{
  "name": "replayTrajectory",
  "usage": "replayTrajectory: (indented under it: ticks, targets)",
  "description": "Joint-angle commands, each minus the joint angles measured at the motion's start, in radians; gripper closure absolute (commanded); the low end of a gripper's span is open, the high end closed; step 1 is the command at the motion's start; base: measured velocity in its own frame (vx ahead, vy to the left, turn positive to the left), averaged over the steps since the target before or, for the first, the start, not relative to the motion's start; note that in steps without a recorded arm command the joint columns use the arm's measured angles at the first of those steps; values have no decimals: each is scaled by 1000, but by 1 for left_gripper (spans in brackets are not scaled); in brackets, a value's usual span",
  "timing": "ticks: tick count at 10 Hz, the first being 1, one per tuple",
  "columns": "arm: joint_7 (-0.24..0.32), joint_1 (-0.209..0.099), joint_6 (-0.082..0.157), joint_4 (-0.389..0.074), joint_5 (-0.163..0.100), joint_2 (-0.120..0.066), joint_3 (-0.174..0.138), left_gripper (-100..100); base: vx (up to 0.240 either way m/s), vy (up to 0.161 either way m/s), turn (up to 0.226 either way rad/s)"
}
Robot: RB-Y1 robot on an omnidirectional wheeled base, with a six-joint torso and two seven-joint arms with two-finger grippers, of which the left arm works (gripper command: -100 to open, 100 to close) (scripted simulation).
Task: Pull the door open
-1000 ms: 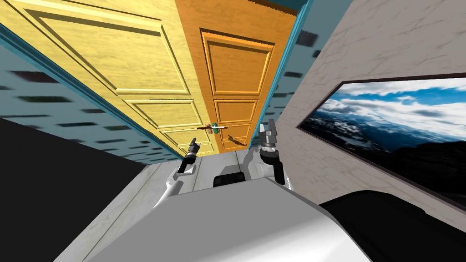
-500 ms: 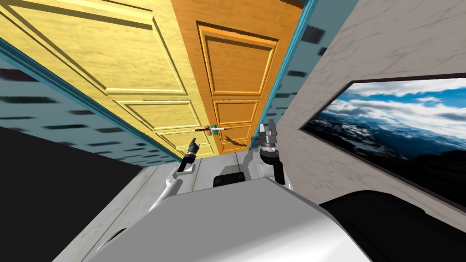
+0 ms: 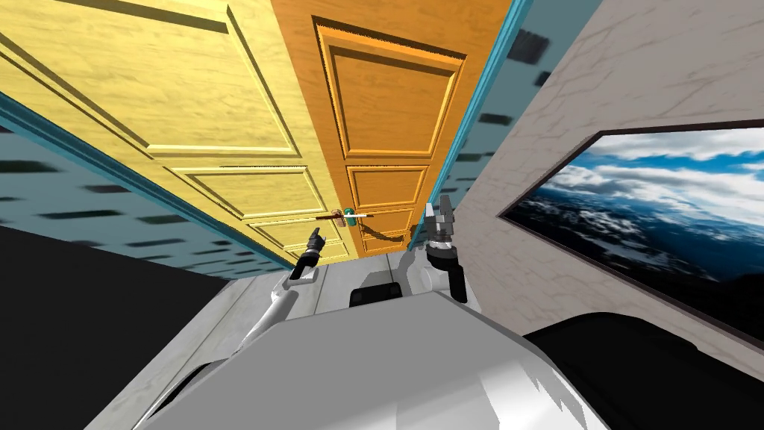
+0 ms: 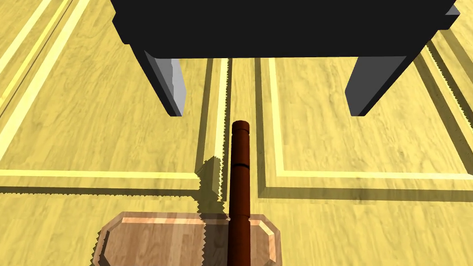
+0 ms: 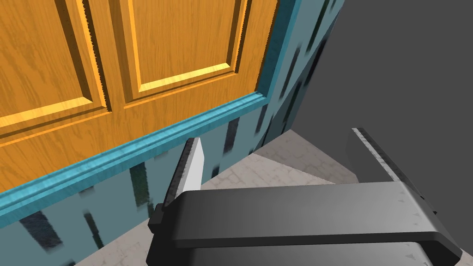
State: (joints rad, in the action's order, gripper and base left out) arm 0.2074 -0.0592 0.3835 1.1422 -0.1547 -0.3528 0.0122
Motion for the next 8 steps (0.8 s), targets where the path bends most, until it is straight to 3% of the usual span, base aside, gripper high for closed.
replayTrajectory:
  ticks: [1,2,4,8]
  targets:
    - [4,-16,-9,-29,-7,-8,-2,-100,173,-10,-2]
    - [2,-9,-4,-18,-4,-4,-1,-100,80,-5,1]
    - [24,10,14,-66,-21,-56,-47,-100,137,-3,-101]
    - [50,23,39,-114,-39,-103,-86,-100,176,13,-94]
